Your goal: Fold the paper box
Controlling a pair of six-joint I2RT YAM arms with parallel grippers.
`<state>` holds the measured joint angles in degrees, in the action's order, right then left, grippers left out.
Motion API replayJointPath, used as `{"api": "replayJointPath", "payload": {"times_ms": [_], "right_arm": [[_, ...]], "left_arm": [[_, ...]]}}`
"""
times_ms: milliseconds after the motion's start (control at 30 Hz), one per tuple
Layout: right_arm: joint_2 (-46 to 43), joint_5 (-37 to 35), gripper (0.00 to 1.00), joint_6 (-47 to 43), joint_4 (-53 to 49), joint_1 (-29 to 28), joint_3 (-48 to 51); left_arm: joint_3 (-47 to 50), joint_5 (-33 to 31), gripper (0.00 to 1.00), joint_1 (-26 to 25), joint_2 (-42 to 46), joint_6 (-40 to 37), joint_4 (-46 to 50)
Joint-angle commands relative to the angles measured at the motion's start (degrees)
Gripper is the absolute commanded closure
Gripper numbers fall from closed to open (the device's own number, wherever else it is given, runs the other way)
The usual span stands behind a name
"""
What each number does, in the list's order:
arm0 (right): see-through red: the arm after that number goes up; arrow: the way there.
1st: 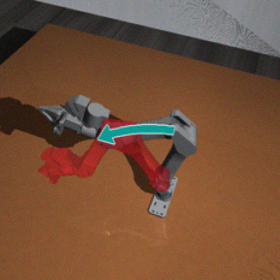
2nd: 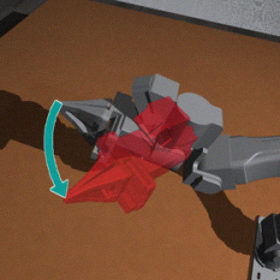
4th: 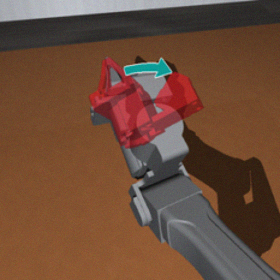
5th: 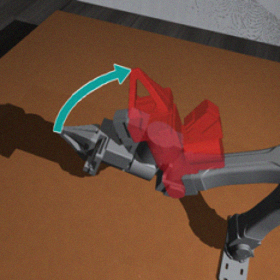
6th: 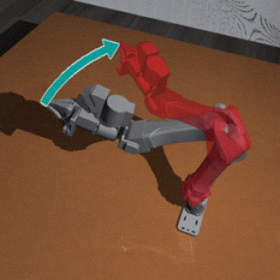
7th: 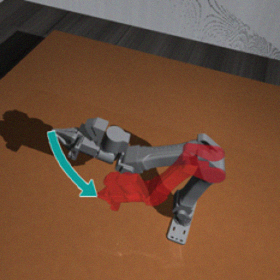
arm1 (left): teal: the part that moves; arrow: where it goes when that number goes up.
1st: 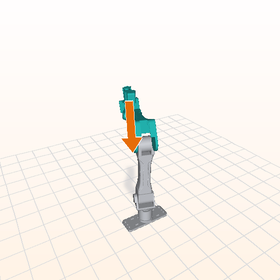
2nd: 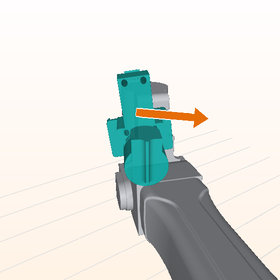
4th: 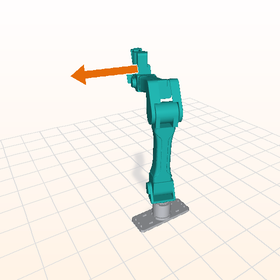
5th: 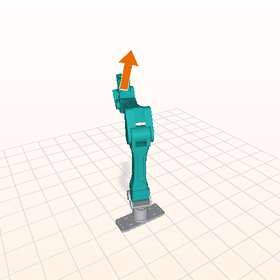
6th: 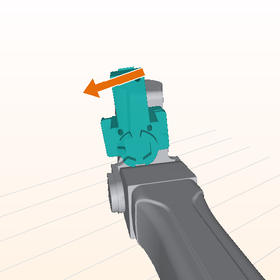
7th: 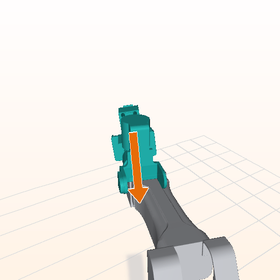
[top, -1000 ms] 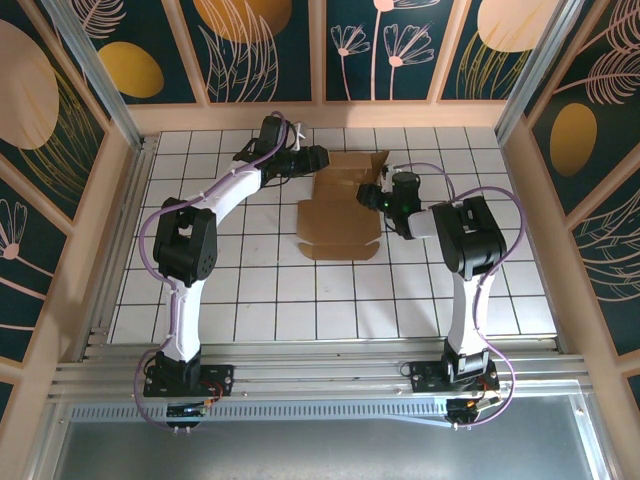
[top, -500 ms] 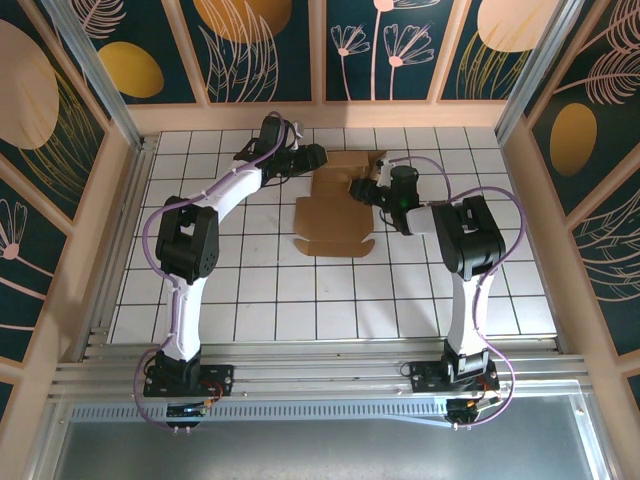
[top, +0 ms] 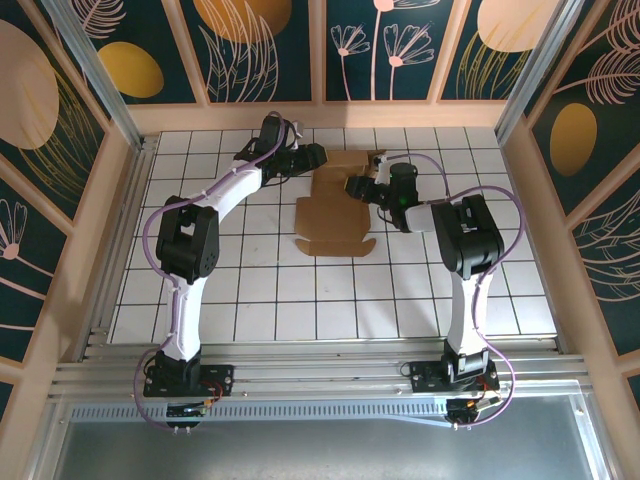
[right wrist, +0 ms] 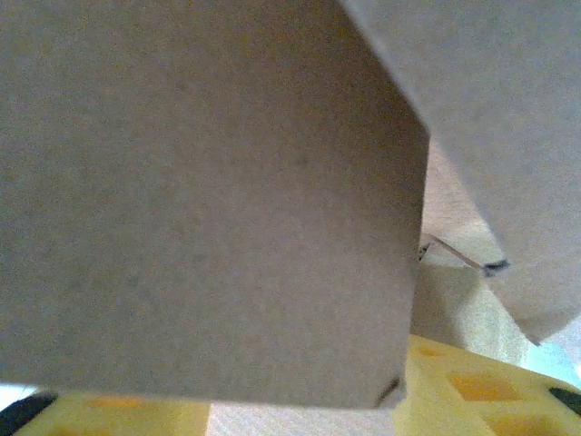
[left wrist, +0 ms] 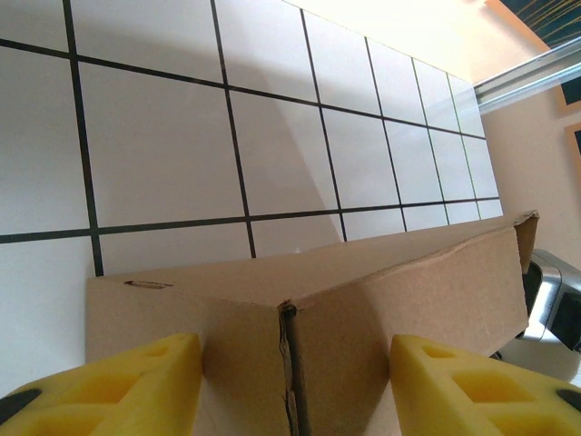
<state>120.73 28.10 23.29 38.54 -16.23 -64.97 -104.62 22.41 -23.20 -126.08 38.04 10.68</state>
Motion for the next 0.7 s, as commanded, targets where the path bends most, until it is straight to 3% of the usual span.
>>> {"api": "replayJointPath", "payload": {"times_ms": [0,500,667], "right_arm": [[-3.35,-1.94,0.44,0.15,-3.60,0.20,1.74],[-23.09,-1.85,0.29,-9.39,-10.00,5.50,12.45],[-30.39,-4.00,0.20,-13.66,-10.33,8.28,14.93]], "left_arm": [[-0.94,0.73,0.44,-0.97,-2.00,0.81,3.46],[-5.33,-0.75,0.44,-0.79,-3.61,-0.79,6.94],[-6.08,-1.06,0.43,-0.77,-3.83,-0.90,7.51]]}}
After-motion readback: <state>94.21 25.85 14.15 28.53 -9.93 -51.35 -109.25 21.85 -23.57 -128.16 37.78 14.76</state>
